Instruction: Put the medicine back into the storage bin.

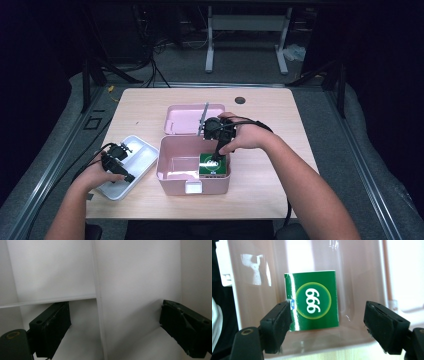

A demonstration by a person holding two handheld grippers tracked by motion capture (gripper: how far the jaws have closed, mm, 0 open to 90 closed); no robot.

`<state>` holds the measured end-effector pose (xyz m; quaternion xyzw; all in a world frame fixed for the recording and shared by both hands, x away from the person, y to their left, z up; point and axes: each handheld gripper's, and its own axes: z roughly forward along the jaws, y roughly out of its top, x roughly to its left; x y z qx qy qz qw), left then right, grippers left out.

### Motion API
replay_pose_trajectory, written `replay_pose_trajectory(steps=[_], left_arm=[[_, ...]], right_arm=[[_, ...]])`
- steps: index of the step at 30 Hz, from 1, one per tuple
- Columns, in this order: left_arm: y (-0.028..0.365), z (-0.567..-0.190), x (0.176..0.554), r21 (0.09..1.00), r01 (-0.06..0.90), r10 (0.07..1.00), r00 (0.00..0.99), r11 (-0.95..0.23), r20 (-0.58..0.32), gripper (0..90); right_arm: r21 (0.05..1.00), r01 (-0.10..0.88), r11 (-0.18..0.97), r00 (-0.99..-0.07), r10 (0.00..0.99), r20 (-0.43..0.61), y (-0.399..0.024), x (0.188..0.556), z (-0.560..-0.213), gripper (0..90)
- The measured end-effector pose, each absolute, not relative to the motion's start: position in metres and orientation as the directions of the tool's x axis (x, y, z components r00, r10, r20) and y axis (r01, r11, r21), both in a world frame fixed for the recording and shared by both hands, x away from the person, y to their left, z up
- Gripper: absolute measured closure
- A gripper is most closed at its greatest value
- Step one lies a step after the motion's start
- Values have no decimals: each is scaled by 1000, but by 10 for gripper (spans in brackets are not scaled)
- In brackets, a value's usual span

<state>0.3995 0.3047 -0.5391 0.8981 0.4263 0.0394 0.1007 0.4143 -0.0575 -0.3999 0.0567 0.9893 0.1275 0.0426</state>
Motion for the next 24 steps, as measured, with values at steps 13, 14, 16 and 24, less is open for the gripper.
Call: replay_pose_trajectory(steps=[13, 14, 16, 24], left_arm=[[308, -537, 400, 225, 750, 768, 641, -622, -13, 142], [310, -537, 400, 229, 750, 769, 640, -620, -15, 155], [310, -536, 400, 232, 756, 775, 632, -612, -16, 173], [316, -533, 402, 243, 771, 792, 610, -589, -16, 295]], right_arm=[[299, 146, 943, -979, 180, -90, -80, 414, -387, 226], [307, 147, 940, -978, 184, -95, -82, 414, -386, 226], [317, 158, 935, -975, 198, -99, -88, 415, -383, 226], [366, 256, 895, -944, 313, -107, -124, 417, -376, 230]])
